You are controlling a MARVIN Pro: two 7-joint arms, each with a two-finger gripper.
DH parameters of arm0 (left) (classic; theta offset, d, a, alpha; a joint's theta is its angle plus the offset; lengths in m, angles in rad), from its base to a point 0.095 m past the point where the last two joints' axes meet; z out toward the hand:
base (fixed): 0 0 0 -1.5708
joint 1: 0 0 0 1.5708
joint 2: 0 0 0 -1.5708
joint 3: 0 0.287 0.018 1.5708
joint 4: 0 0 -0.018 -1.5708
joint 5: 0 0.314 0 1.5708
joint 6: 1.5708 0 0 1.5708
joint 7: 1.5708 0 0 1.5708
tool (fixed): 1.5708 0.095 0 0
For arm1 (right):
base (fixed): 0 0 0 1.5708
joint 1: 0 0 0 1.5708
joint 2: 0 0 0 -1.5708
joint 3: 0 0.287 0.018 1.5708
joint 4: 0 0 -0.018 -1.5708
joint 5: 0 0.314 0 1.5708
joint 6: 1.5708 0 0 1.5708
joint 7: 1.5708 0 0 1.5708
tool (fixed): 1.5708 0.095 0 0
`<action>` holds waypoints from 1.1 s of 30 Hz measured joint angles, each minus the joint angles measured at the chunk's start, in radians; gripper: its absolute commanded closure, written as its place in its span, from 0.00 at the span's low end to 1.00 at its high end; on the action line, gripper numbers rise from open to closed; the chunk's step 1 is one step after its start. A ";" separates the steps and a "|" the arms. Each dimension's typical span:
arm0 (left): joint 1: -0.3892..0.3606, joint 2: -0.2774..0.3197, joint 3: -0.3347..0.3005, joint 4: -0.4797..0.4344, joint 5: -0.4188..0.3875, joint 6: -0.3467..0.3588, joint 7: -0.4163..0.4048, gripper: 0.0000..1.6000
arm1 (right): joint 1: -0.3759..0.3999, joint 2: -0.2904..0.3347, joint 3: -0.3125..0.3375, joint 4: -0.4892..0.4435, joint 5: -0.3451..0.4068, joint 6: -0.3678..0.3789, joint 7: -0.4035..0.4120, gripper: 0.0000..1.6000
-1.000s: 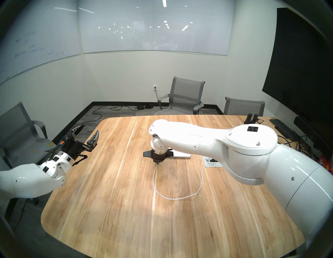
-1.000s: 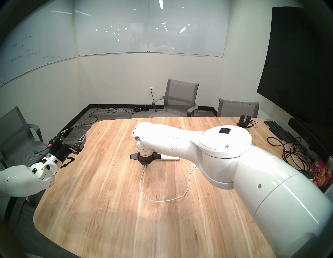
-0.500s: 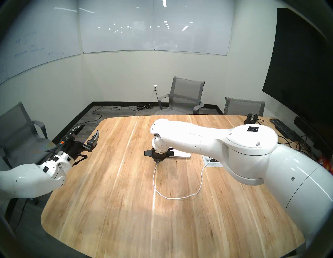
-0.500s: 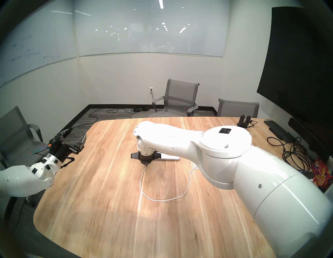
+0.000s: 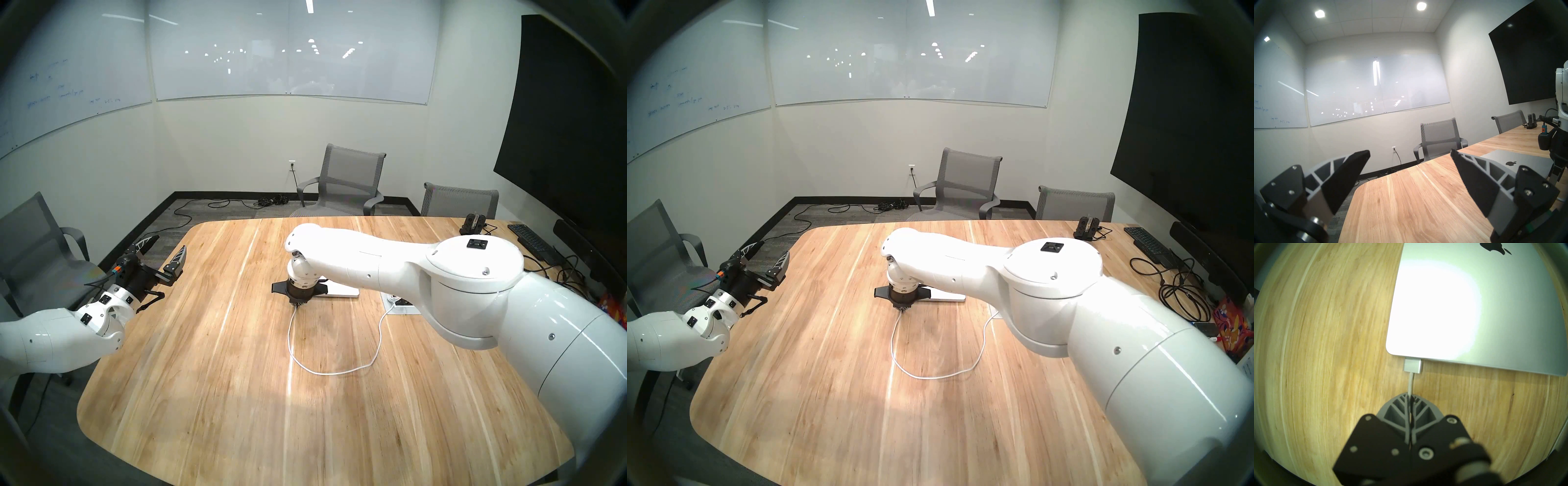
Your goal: Plug the charging cable into the port of a MacBook
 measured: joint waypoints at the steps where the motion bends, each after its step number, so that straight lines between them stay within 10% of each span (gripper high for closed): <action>1: 0.000 0.000 0.000 0.000 0.000 0.000 0.000 0.00 | 0.000 0.000 0.000 0.001 0.000 0.000 0.002 1.00; 33: 0.000 0.000 0.000 0.000 0.000 0.000 0.000 0.00 | -0.001 0.018 0.003 0.048 -0.022 0.039 0.066 1.00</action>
